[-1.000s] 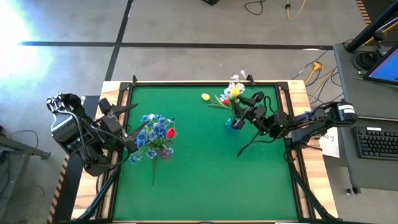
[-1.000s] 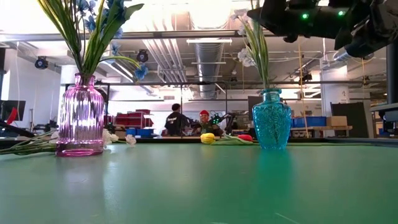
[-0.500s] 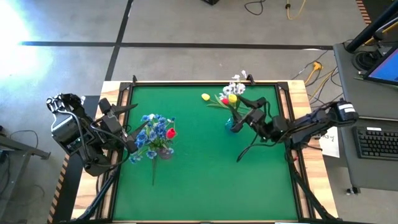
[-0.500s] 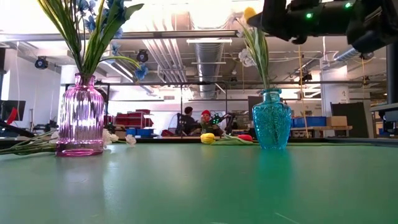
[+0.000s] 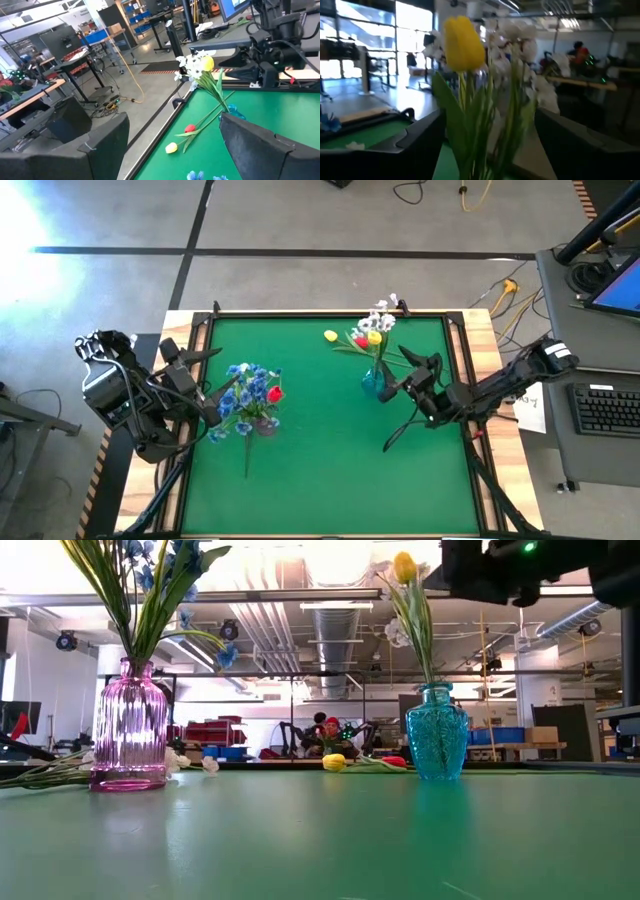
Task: Sort flowers into vase by color
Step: Put the bottom yellow tulip into the blue vase, then put the red tulip into the violet vase
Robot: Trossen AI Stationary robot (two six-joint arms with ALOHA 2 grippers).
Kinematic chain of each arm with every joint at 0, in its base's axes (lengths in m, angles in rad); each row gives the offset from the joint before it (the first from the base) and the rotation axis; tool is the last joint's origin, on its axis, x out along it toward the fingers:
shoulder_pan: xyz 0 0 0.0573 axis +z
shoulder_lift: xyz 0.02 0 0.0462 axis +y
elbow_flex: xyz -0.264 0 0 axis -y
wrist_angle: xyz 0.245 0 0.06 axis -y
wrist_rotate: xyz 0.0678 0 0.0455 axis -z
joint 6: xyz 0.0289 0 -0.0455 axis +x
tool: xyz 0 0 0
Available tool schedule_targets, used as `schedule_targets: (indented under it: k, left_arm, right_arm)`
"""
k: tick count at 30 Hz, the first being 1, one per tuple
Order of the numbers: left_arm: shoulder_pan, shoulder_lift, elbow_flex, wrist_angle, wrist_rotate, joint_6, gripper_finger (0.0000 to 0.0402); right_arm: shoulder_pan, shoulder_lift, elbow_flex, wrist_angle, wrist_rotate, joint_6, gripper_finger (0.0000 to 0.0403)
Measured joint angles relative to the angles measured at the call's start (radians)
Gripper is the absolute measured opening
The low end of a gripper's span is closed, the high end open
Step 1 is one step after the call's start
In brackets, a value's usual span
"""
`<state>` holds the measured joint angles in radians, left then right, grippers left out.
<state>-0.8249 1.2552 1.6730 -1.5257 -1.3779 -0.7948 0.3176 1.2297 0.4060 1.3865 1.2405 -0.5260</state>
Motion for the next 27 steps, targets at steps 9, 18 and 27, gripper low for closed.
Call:
schedule_targets:
  k: [9,18,27]
  left_arm:
    - [0.0,0.0,0.0,0.0,0.0,-0.003,0.0297]
    - [0.0,0.0,0.0,0.0,0.0,-0.003,0.0297]
    - [0.0,0.0,0.0,0.0,0.0,-0.003,0.0297]
  right_arm:
    - [0.187,-0.002,0.098,0.009,0.331,-0.088,0.0288]
    - [0.273,-0.004,0.267,0.004,0.331,-0.254,0.0271]
    - [0.309,0.027,0.49,-0.186,0.331,-0.396,0.0271]
